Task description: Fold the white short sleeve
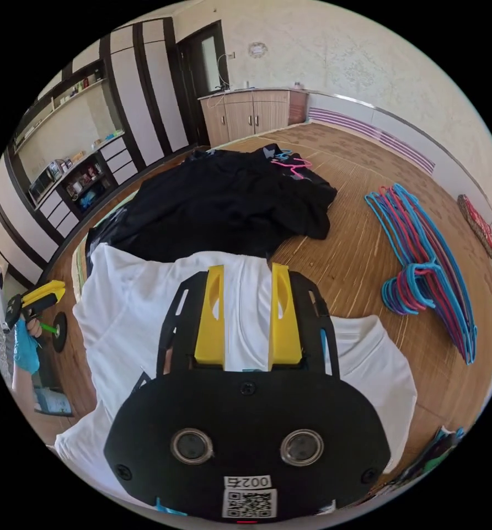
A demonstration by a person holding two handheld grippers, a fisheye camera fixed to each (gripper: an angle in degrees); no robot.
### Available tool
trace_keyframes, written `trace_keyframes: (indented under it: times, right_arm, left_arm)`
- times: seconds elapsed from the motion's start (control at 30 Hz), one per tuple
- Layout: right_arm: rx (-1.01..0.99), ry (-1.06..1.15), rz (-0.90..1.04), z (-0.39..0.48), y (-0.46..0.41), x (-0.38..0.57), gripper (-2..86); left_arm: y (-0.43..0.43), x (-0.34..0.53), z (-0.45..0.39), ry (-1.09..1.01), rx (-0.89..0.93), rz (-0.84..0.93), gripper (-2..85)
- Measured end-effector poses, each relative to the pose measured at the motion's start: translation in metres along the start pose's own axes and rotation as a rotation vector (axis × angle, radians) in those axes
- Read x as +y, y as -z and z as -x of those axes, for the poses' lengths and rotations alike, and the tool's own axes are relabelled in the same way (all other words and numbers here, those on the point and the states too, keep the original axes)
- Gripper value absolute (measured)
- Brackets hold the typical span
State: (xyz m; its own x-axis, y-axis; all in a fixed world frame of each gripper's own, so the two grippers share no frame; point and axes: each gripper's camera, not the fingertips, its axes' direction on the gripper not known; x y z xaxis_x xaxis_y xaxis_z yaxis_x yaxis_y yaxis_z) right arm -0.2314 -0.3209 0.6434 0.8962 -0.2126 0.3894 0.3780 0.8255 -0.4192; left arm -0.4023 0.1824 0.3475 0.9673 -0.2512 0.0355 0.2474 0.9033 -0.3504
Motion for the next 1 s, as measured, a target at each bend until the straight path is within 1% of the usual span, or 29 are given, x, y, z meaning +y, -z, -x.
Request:
trace_keyframes:
  times: [0.07, 0.23, 0.37, 0.5, 0.6, 0.7, 0.8, 0.87, 0.93, 1.0]
  right_arm:
    - [0.001, -0.029, 0.002, -0.001, -0.009, -0.004, 12.9]
    - [0.000, -0.075, 0.039, -0.005, -0.026, -0.012, 11.8]
    - [0.002, -0.054, 0.085, -0.001, -0.036, -0.015, 9.3]
    - [0.015, -0.022, 0.110, 0.006, -0.043, -0.015, 7.2]
    - [0.019, 0.002, 0.093, 0.014, -0.040, -0.012, 5.3]
    - [0.056, 0.000, 0.039, 0.022, -0.029, -0.007, 4.7]
    - [0.105, 0.000, -0.053, 0.031, -0.009, -0.001, 4.3]
    - [0.166, 0.024, -0.101, 0.039, 0.000, 0.003, 4.1]
    - [0.190, 0.045, -0.099, 0.042, -0.002, 0.002, 4.0]
    - [0.203, 0.055, -0.079, 0.044, -0.009, 0.000, 4.0]
  left_arm:
    - [-0.015, -0.026, 0.003, -0.027, -0.022, 0.004, 3.3]
    - [-0.055, -0.070, 0.013, 0.002, -0.070, 0.068, 3.1]
    - [-0.078, -0.086, 0.025, 0.059, -0.008, 0.056, 4.3]
    - [-0.091, -0.089, 0.030, 0.064, 0.036, 0.073, 4.0]
    - [-0.099, -0.087, 0.028, 0.043, 0.058, 0.097, 1.2]
    - [-0.095, -0.084, 0.023, 0.012, 0.045, 0.060, -0.8]
    - [-0.077, -0.080, 0.017, -0.014, -0.036, -0.003, -1.2]
    - [-0.059, -0.074, 0.015, -0.016, -0.080, -0.077, -1.2]
    - [-0.053, -0.072, 0.014, -0.012, -0.096, -0.099, -1.2]
    - [-0.056, -0.072, 0.014, -0.012, -0.109, -0.085, -1.1]
